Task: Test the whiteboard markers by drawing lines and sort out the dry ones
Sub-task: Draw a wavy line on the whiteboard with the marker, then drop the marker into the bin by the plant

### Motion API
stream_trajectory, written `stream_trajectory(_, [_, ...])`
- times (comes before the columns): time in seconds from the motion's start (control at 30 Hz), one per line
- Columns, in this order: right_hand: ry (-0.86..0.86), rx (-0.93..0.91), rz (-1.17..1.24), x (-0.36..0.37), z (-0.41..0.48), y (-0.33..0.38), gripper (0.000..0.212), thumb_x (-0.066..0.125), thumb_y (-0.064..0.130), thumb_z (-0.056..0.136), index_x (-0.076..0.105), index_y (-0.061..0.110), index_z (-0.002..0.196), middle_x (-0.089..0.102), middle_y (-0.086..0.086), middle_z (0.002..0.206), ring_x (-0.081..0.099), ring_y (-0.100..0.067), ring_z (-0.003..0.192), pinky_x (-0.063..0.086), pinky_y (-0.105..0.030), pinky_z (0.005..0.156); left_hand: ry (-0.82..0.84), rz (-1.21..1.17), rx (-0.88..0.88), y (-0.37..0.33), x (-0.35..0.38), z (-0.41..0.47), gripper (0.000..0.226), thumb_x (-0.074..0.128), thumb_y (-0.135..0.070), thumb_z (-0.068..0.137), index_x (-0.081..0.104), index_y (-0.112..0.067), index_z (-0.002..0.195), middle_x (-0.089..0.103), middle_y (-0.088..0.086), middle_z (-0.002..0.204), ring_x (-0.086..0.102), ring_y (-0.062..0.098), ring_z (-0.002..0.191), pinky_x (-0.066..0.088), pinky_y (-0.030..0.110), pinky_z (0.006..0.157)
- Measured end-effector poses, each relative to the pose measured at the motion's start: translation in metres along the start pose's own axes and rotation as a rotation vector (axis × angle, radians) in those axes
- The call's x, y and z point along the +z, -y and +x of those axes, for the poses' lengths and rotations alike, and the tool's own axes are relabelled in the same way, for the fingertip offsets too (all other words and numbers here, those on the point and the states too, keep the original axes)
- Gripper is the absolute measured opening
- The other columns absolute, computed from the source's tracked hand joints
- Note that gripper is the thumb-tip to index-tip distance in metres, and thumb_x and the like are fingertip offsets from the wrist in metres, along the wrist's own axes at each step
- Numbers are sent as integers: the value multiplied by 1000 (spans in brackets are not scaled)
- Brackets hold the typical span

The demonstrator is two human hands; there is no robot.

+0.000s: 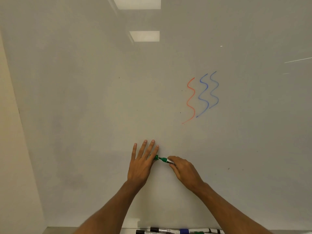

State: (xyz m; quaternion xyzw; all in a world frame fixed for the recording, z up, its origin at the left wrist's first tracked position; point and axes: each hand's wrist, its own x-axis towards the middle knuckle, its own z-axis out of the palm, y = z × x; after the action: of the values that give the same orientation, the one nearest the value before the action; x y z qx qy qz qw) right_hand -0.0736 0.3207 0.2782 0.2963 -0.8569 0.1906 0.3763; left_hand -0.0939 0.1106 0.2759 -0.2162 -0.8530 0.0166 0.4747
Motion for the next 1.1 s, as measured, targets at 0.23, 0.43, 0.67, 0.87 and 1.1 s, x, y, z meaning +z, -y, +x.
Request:
stream_trajectory(0.23, [7, -51, -37, 1, -4, 4, 23, 58, 19, 87, 65, 15, 109, 70, -1, 91, 65, -17, 71, 54, -28, 62, 106, 52, 84, -7, -3, -13, 81, 81, -12, 74, 44, -13, 146, 39, 9, 153, 35, 33, 141, 17, 59, 113])
stream_trajectory(0.43, [28, -31, -46, 9, -21, 9, 23, 62, 14, 83, 68, 15, 105, 72, -1, 91, 66, -17, 75, 52, -26, 67, 170, 22, 113, -21, -2, -27, 69, 87, -14, 68, 60, -9, 132, 60, 11, 134, 54, 29, 127, 14, 53, 115])
stream_trajectory(0.67, [69, 105, -2, 24, -62, 11, 20, 62, 7, 85, 69, 9, 104, 72, -9, 94, 67, -24, 82, 52, -32, 75, 316, -83, 125, -45, 8, -52, 59, 95, -19, 55, 73, -11, 109, 72, 8, 111, 68, 21, 107, 31, 44, 95])
stream_trajectory(0.87, [182, 261, 23, 25, -95, 10, 25, 54, 11, 94, 63, 8, 118, 68, -11, 111, 62, -25, 100, 45, -30, 87, 454, -153, 145, -70, 20, -68, 61, 98, -17, 47, 71, -14, 102, 74, 5, 101, 69, 20, 100, 30, 41, 85])
stream_trajectory(1.1, [240, 288, -150, 10, -141, -7, 13, 69, 16, 83, 72, 15, 96, 73, -2, 84, 67, -17, 74, 55, -36, 74, 537, -277, 185, -118, 37, -84, 38, 92, -26, 61, 71, -22, 92, 73, -4, 94, 69, 16, 96, 29, 43, 89])
